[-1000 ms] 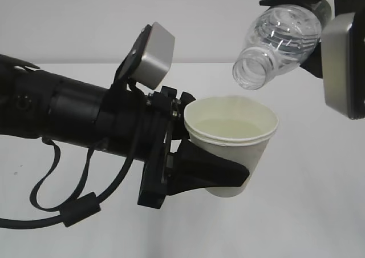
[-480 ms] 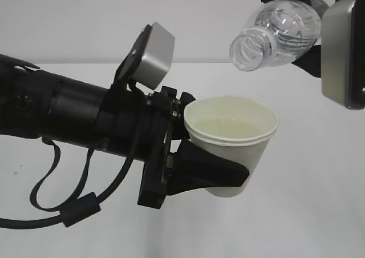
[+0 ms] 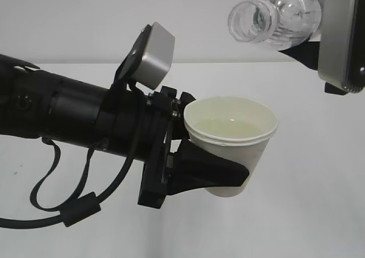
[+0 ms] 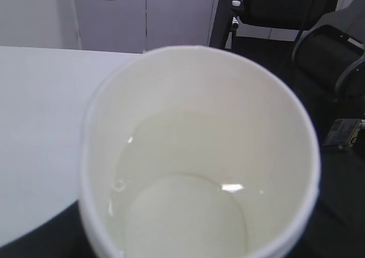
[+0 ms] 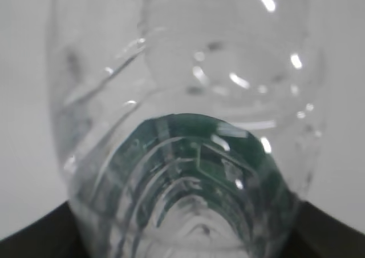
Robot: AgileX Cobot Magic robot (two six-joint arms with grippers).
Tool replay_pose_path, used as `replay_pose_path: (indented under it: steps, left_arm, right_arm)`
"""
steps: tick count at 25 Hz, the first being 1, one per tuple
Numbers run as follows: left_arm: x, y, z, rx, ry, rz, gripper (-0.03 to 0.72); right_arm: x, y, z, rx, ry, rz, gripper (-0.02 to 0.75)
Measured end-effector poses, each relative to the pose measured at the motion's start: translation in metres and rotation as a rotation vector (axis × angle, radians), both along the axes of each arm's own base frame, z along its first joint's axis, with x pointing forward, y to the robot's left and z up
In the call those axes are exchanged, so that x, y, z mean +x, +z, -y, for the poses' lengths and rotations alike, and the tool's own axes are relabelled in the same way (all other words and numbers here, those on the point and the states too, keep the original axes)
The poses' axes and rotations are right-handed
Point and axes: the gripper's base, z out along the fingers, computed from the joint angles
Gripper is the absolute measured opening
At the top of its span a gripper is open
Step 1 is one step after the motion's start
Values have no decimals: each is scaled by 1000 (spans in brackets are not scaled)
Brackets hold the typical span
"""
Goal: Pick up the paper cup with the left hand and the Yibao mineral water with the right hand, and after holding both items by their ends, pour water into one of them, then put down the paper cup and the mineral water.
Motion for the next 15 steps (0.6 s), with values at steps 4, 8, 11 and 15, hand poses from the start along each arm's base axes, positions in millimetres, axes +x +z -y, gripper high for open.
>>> replay_pose_path:
  steps: [4,8,11,15]
  left_arm:
    - [0,0,0,1,1,0,445]
    - [0,0,0,1,1,0,445]
    - [0,0,0,2,3,1,445]
    - [0,0,0,2,3,1,445]
  right_arm:
    - [1,3,0,89,-23,-36,473]
    - [1,4,0,125,-34,-50,473]
    - [2,5,0,161,-49,-63,473]
    - [2,7,0,217,-66,-82,473]
